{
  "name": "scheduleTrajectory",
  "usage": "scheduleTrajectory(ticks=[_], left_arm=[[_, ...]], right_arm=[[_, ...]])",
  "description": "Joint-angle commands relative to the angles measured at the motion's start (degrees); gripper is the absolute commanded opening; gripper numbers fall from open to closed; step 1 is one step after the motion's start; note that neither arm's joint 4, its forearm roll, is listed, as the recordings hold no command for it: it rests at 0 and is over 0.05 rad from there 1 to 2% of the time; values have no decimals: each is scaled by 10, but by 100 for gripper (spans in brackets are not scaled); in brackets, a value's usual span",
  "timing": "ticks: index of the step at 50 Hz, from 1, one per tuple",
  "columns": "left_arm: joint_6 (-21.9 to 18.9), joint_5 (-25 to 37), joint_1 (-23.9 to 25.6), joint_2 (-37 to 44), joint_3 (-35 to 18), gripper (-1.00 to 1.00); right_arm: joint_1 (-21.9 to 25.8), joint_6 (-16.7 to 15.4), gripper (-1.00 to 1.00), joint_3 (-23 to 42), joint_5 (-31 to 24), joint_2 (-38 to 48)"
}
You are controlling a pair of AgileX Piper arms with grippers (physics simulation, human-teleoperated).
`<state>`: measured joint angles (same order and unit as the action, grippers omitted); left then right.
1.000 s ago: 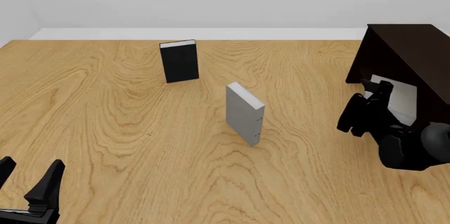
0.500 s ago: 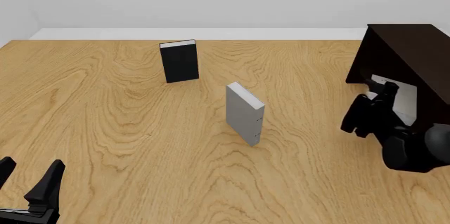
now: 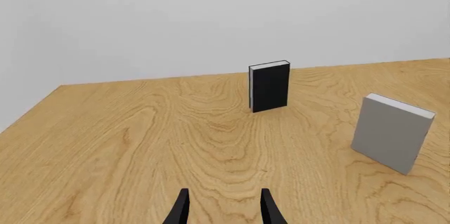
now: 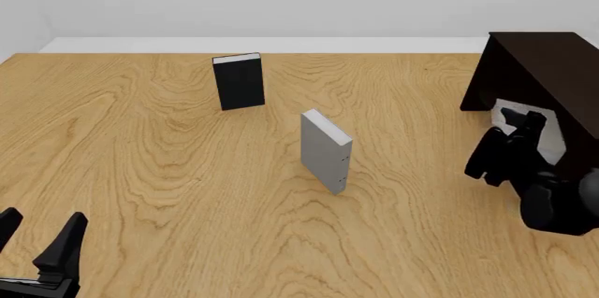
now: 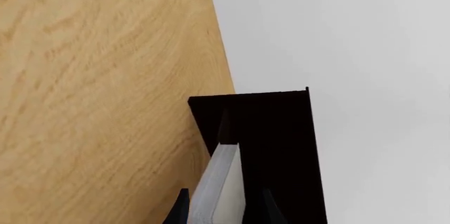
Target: Pick up the book on the right and place it on the cabinet shelf.
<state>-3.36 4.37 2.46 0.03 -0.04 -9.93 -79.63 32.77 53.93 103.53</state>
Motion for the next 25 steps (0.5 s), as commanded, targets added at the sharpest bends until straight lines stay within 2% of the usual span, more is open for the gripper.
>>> scheduleTrajectory(ticks=[1,25], left_arm=[[0,-1,3,0,0,100],[2,0,3,0,0,100]], right_arm=[[-21,0,100,-3,2,-11],[-38,-1,100,-11,7,-22]])
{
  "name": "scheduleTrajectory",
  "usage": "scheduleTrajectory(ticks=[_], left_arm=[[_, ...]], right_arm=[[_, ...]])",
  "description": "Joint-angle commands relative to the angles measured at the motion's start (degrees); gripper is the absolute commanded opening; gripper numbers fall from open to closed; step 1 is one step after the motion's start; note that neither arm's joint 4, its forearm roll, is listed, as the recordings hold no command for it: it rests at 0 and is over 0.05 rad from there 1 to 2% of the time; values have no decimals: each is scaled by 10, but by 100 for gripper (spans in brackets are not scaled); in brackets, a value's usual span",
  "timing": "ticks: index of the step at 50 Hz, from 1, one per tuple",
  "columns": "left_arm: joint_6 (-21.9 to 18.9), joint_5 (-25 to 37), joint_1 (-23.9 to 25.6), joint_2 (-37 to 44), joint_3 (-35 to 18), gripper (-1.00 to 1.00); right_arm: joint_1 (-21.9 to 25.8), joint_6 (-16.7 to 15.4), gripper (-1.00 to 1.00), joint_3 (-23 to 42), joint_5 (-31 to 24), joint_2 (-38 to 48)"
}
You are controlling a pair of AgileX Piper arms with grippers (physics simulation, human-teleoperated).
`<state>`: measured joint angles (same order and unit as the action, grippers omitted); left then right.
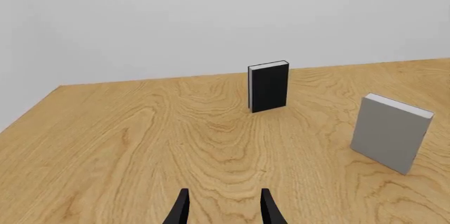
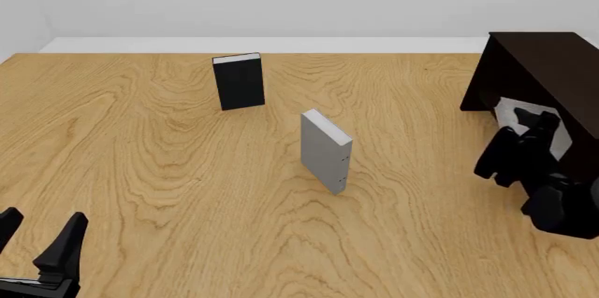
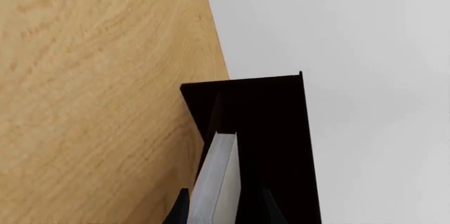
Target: Pick up the book on the right and place it on the cabinet shelf.
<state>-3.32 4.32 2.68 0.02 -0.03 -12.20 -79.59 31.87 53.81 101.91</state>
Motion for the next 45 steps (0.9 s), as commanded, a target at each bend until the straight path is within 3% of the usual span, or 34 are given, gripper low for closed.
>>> scheduleTrajectory(ticks=[1,45], left_arm=[[1,1,0,0,0,100],[2,1,1,0,0,100]], right_arm=[[-16,-1,100,-3,9,-6],[-42,-3,100,-31,26,0]])
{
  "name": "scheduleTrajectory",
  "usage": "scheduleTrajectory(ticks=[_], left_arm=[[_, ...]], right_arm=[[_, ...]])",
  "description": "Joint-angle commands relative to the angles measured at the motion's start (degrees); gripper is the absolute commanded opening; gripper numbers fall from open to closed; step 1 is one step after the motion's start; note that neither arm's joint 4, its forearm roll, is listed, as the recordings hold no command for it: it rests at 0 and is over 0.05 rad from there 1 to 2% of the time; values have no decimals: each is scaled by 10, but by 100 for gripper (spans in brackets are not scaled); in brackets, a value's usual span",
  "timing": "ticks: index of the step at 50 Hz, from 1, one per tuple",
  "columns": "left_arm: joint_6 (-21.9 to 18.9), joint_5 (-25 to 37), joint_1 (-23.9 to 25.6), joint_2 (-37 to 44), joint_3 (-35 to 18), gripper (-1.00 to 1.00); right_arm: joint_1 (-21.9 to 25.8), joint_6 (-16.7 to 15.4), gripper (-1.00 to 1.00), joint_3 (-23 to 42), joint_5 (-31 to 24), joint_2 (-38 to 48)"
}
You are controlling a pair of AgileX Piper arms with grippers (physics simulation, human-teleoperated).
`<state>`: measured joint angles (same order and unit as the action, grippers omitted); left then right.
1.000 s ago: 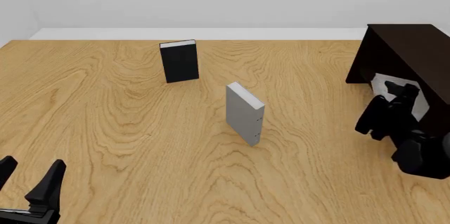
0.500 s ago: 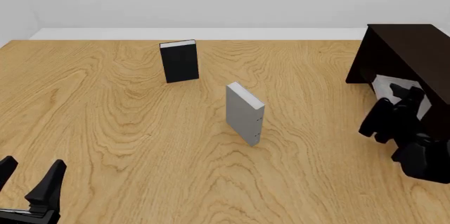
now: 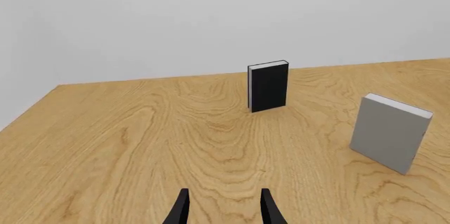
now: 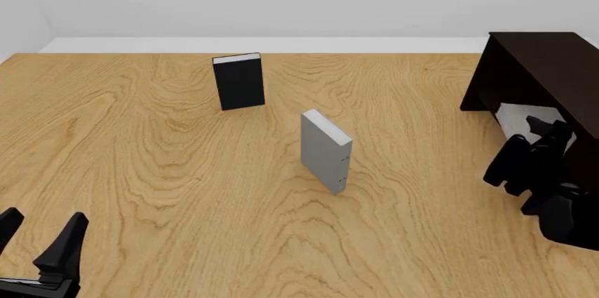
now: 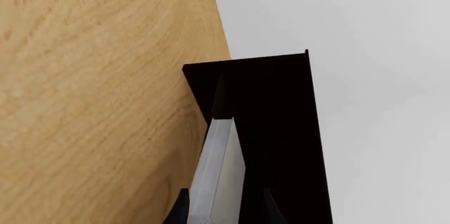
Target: Pick up the book on the right and place it on the cabinet shelf.
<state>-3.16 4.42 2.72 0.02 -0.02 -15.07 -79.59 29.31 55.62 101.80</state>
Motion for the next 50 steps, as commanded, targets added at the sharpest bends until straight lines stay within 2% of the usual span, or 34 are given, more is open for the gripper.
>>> scheduleTrajectory(ticks=[1,17,29,50], left_arm=[[0,0,0,0,0,100],[0,-1,3,0,0,100],[0,-4,6,0,0,100],[0,-1,6,0,0,100]], right_arm=[[-14,-1,100,-6,8,1],[-20,-2,100,-7,1,-6],[28,4,100,7,-18,-27],[84,14,100,22,-39,-30]])
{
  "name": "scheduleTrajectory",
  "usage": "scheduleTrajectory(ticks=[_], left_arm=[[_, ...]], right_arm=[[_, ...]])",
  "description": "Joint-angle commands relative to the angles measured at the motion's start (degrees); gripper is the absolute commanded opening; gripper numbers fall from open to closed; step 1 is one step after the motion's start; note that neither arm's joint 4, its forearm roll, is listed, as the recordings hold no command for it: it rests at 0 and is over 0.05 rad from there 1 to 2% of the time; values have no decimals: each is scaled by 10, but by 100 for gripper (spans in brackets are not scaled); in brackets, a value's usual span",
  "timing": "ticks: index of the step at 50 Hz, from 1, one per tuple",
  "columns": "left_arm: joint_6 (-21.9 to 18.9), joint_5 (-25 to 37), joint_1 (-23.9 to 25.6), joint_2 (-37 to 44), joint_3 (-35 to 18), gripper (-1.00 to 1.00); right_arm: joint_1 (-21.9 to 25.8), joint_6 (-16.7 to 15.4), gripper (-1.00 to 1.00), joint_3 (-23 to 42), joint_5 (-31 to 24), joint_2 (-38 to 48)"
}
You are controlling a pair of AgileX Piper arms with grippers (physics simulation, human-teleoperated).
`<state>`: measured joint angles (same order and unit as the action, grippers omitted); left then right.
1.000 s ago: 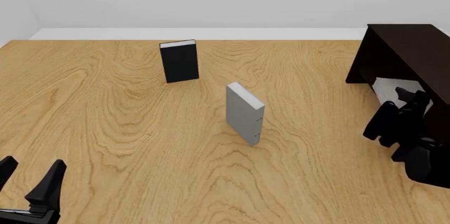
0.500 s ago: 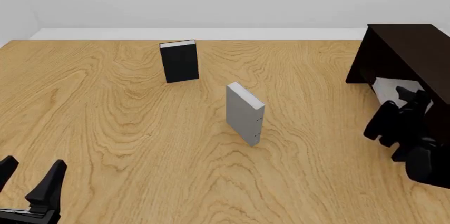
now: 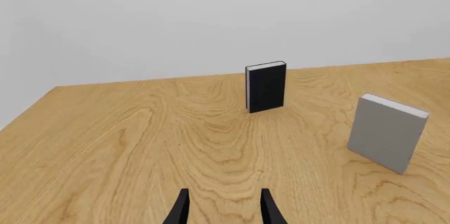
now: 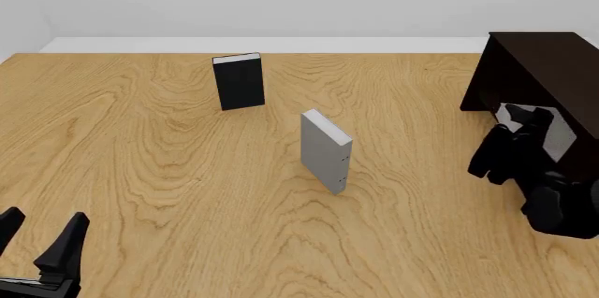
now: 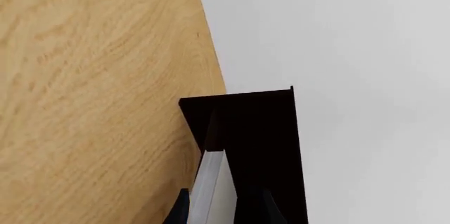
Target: Pick up the book on the right and place it on the cabinet shelf.
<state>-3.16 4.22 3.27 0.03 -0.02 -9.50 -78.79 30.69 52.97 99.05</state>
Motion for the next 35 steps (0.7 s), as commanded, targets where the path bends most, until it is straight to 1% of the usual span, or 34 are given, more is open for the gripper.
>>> scheduleTrajectory(ticks=[1,9,11,12,18,20,22,25,26,27,28,29,31,32,33,34,35], left_arm=[[0,0,0,0,0,100],[2,3,1,0,0,100],[3,3,1,0,0,100],[3,3,1,0,0,100],[1,3,1,0,0,100],[2,3,1,0,0,100],[2,5,1,0,0,100],[2,5,0,0,0,100],[3,4,0,0,0,100],[2,4,0,0,0,100],[2,4,0,0,0,100],[2,4,0,0,0,100],[1,4,1,0,0,100],[1,4,0,0,0,100],[0,4,1,0,0,100],[0,3,1,0,0,100],[-1,2,1,0,0,100]], right_arm=[[30,5,100,9,-11,-2],[55,15,100,20,-35,-20],[64,24,100,24,-44,-31],[67,20,100,23,-45,-33],[85,25,100,23,-62,-58],[91,39,100,25,-71,-79],[93,36,100,20,-79,-87],[98,61,100,20,-101,-121],[101,60,100,16,-103,-128],[103,67,100,16,-111,-138],[103,91,100,23,-134,-156],[105,87,100,19,-134,-160],[105,110,100,20,-154,-191],[109,111,100,15,-162,-201],[105,122,100,14,-174,-215],[109,118,100,7,-175,-224],[116,135,100,12,-192,-239]])
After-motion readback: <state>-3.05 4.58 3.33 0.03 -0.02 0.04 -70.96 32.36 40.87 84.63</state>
